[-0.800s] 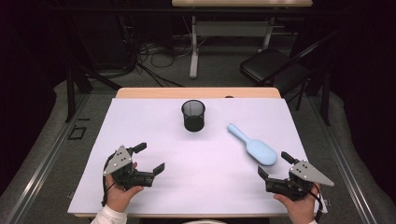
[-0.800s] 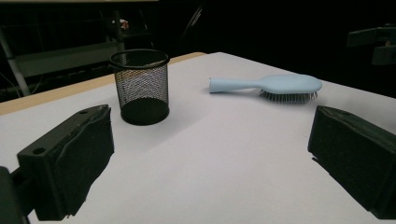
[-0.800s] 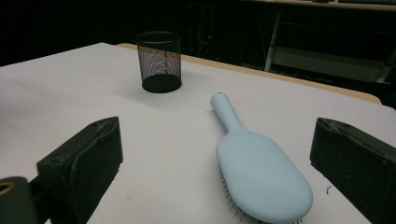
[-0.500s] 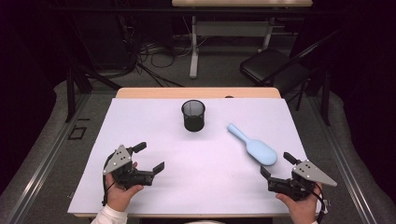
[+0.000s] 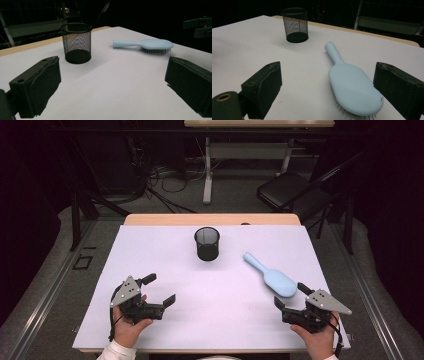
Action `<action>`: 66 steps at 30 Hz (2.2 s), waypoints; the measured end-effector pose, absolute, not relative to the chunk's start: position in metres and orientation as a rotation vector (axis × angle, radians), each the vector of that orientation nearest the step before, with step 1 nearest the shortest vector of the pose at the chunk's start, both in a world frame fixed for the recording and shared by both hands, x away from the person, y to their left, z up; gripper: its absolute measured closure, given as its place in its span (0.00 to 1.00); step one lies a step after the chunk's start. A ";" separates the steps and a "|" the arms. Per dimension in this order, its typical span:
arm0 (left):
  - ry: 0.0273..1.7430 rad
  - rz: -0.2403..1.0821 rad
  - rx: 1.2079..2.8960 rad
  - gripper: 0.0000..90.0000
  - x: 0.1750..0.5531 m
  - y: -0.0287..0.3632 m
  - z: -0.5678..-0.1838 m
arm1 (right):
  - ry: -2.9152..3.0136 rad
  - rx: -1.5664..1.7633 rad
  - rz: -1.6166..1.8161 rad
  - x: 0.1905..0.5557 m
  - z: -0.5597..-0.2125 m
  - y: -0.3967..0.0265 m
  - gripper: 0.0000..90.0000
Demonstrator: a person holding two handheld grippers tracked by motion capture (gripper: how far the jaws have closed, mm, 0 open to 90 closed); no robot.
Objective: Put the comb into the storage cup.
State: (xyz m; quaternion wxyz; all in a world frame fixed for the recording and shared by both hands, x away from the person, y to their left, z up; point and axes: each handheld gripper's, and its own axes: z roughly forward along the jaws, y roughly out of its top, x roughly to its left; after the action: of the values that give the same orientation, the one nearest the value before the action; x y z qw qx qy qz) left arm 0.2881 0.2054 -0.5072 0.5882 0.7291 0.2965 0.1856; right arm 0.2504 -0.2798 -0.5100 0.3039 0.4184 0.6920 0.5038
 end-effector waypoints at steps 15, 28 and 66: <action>0.682 0.411 1.724 0.01 0.289 0.199 -0.509 | 1.921 1.209 1.313 0.272 -0.510 -0.270 0.34; 0.702 0.431 1.714 0.01 0.285 0.204 -0.509 | 1.954 1.253 1.243 0.293 -0.491 -0.270 0.42; 0.699 0.415 1.724 0.01 0.285 0.202 -0.511 | 2.159 1.360 1.100 0.388 -0.445 -0.253 0.74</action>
State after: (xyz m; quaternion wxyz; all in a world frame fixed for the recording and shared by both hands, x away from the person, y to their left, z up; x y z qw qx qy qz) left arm 0.2850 0.2021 -0.5110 0.5791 0.7374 0.2991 0.1774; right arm 0.3876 -0.2532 -0.4453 0.1807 0.4813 0.7643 0.3893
